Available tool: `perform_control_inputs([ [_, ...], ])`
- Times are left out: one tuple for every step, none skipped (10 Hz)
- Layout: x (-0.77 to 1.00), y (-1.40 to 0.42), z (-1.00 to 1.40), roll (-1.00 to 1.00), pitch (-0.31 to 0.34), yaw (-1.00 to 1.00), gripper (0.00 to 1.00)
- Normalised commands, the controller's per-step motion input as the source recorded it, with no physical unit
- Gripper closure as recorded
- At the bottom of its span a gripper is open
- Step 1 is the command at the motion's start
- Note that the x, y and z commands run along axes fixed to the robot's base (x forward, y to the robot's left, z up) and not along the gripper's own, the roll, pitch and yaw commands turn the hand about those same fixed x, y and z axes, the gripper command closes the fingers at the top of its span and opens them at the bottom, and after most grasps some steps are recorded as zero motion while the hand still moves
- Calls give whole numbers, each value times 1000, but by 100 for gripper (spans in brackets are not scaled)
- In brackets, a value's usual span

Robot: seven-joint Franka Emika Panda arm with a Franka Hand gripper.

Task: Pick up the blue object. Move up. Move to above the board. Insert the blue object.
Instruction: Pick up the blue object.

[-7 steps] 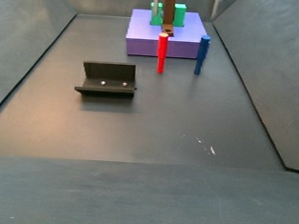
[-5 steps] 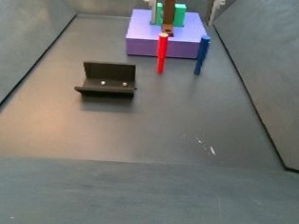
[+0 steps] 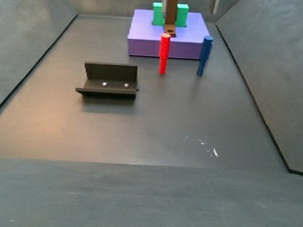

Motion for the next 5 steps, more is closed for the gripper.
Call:
perform_control_inputs([
  [-349, -834, -120, 197, -119, 160, 0],
  [-220, -683, -306, 66, -69, 91, 0],
  [-143, -586, -406, 0, -47, 89, 0],
  [-131, -514, -434, 0, -46, 71, 0],
  [-140, -371, -431, -6, -49, 46, 0],
])
